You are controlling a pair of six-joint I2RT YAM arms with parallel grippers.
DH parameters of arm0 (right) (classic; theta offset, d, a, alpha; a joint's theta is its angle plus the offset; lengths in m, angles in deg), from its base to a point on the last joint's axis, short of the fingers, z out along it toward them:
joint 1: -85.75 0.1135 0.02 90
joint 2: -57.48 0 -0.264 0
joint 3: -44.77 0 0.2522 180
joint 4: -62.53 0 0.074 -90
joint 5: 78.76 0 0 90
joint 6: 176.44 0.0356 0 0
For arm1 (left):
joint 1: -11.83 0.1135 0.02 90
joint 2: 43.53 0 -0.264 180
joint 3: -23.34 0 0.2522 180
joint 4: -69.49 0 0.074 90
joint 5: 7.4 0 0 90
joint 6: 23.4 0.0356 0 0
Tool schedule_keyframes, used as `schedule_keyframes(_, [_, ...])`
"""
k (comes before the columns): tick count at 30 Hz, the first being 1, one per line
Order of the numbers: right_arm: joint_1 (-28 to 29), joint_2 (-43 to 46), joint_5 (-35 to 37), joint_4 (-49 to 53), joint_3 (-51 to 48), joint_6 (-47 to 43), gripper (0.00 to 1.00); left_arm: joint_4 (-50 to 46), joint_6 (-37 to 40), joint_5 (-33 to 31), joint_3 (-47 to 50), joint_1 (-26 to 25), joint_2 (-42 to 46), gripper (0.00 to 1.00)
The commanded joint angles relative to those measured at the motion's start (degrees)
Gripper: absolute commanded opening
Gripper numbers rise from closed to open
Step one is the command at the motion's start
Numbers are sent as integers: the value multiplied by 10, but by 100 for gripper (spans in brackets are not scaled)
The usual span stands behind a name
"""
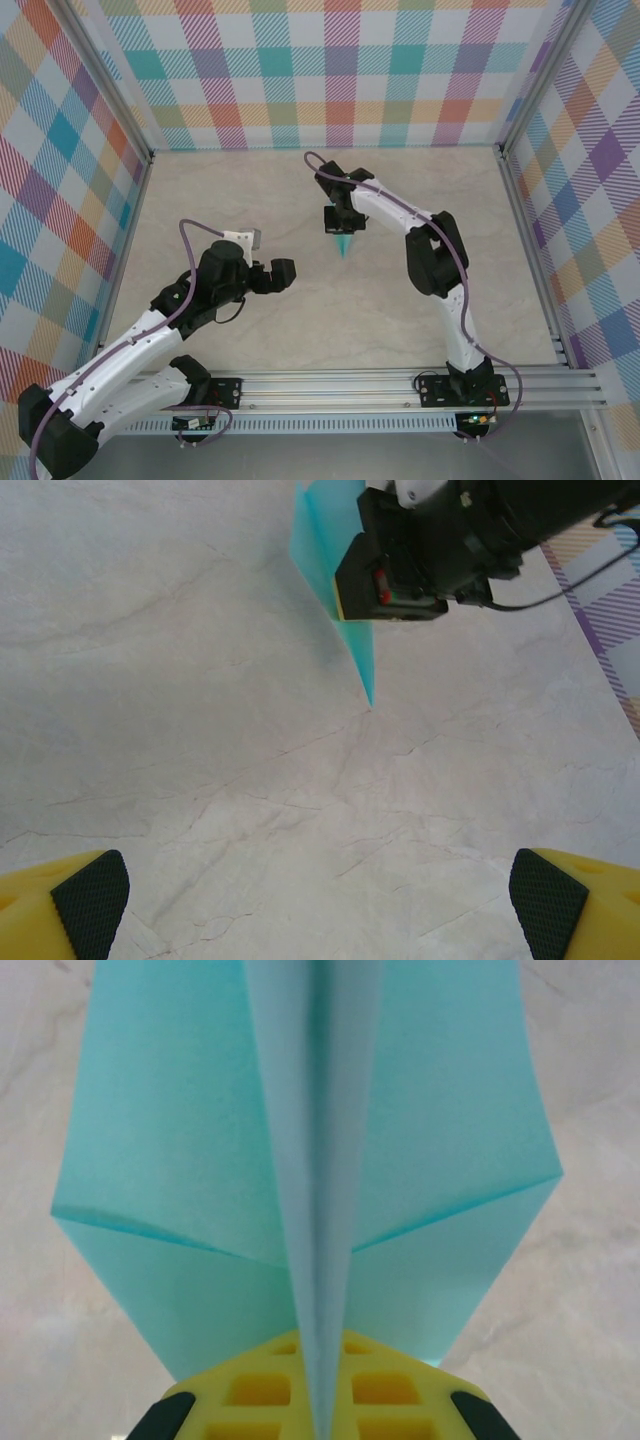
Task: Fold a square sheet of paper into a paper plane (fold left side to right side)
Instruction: Place the paper at the center of the table.
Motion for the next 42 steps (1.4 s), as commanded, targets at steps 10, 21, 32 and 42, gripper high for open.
schedule_keyframes(10, [0, -106, -16, 98, 114, -18, 12, -19, 13, 7, 14, 6, 7, 100])
schedule_keyframes(21, [-2, -136, -37, 82, 119, -6, 26, -22, 14, 5, 14, 6, 1, 100])
schedule_keyframes(32, [-1, -91, -36, 48, 43, -40, 26, -43, 13, -11, 8, 6, 5, 100])
schedule_keyframes(42, [3, -50, -38, 40, 46, -52, 27, -64, 17, -30, -12, 6, -2, 100])
